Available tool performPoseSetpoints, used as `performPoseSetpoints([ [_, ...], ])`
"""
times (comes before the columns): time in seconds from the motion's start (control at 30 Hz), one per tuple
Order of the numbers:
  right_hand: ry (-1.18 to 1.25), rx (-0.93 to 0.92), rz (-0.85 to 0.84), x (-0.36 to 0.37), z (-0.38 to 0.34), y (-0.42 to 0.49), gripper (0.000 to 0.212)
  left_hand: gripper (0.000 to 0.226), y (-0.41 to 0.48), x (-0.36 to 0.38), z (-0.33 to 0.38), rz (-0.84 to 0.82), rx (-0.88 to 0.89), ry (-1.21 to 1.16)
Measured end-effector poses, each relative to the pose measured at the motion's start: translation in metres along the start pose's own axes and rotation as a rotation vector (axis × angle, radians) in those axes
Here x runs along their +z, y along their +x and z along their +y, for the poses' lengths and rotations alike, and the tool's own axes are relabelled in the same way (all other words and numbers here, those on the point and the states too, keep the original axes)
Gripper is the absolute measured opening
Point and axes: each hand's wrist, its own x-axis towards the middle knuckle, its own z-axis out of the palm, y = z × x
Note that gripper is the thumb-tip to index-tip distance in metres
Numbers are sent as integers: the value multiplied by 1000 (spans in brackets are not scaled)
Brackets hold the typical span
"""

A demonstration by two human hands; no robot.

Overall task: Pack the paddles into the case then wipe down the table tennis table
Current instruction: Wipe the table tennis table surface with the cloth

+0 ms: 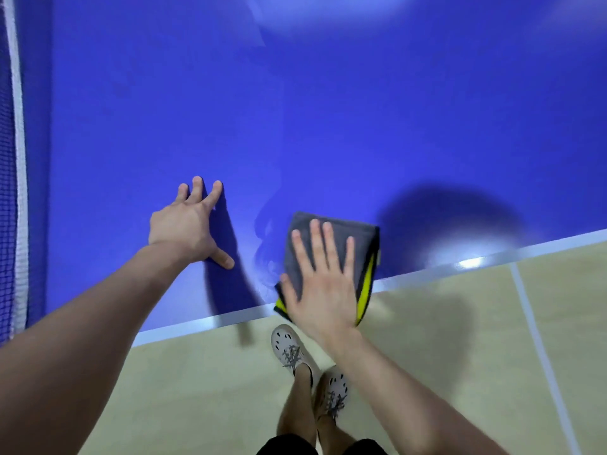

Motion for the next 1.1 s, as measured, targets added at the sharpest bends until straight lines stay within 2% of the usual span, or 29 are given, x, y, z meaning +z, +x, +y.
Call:
performPoseSetpoints([
  [0.07,47,-237,-64,3,-27,-9,77,175,-2,-2,1,-8,4,1],
  [0.13,67,-412,-62,2,-11,5,72,174,-4,-3,2,-5,1,1],
  [0.2,50,-511,-33,1,17,46,71,173,-5,-6,2,-2,3,2],
  [0.27,44,-425,47,-1,29,113,70,171,-6,-8,3,3,11,11],
  [0.37,19,-174,103,-10,20,212,71,170,-6,-5,3,16,3,16],
  [0.43,-43,-126,94,-12,10,234,74,169,-6,-6,1,23,17,6],
  [0.5,-55,-172,97,-12,6,214,76,169,-8,-7,1,20,36,-7],
  [0.57,-31,-272,73,-11,-2,156,77,169,-9,-8,0,28,35,-12],
  [0.7,-12,-596,-112,-10,-4,40,76,173,-7,-7,-1,16,43,-44],
  [0.77,23,-827,-188,-16,19,58,73,174,-6,-7,-3,10,49,-63],
  [0.83,-22,-1054,-261,-21,44,120,72,175,-4,-5,-4,8,52,-76],
  [0.87,-50,-1087,-266,-22,53,157,72,174,-3,-4,-4,5,53,-81],
  [0.93,-67,-950,-151,-19,59,230,71,174,-1,-1,-3,8,47,-80],
  [1.0,-45,-656,-13,-17,51,282,70,174,0,0,-3,10,54,-88],
  [1.07,-30,-394,54,-13,33,301,71,173,-1,2,-5,12,51,-98],
  [1.1,-28,-328,65,-12,21,298,72,172,-1,1,-6,13,56,-102],
])
